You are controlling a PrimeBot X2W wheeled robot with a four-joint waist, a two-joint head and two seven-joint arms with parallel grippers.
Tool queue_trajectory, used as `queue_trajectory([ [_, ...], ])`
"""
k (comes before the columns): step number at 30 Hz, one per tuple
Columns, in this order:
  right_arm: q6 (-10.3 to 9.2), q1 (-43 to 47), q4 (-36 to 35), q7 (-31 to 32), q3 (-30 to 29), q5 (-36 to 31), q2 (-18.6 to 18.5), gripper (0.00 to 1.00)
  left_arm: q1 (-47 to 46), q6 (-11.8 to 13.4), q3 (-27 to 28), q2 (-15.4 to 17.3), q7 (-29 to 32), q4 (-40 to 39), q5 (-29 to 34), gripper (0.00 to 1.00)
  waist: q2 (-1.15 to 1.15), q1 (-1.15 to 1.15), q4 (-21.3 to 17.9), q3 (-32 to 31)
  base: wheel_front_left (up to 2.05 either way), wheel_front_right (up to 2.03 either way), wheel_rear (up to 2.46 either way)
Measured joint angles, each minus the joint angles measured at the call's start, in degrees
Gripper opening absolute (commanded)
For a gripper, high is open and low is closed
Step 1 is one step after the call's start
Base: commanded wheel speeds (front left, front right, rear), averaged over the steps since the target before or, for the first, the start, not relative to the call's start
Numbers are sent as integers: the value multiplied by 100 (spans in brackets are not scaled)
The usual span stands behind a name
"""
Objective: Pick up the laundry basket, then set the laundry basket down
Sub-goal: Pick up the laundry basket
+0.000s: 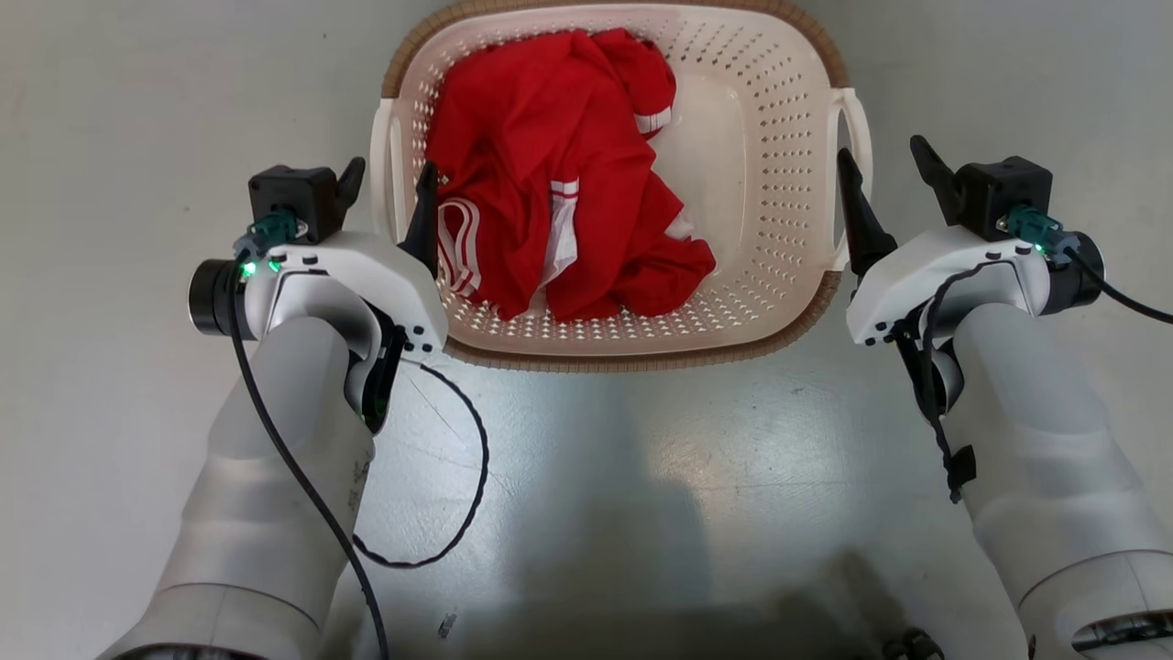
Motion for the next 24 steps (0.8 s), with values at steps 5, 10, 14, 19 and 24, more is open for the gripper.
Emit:
queue_trajectory([
  [5,0,-71,15,0,41,38,-5,100,-111,40,8,-3,-18,44,1,100,0,0,17,145,0,0,0],
  [10,0,-97,53,0,86,83,-7,100,-201,38,9,-5,-18,88,10,100,0,0,39,262,0,0,0],
  [14,0,-202,123,0,196,257,-9,100,-310,38,-20,-8,-18,229,20,100,0,0,42,365,0,0,0],
  [19,0,-305,182,0,304,374,-18,100,-440,38,-49,-9,-18,396,69,100,0,0,17,432,0,0,0],
  [24,0,-322,250,0,410,439,-20,100,-563,38,-76,-8,-18,547,109,100,0,0,2,466,0,0,0],
])
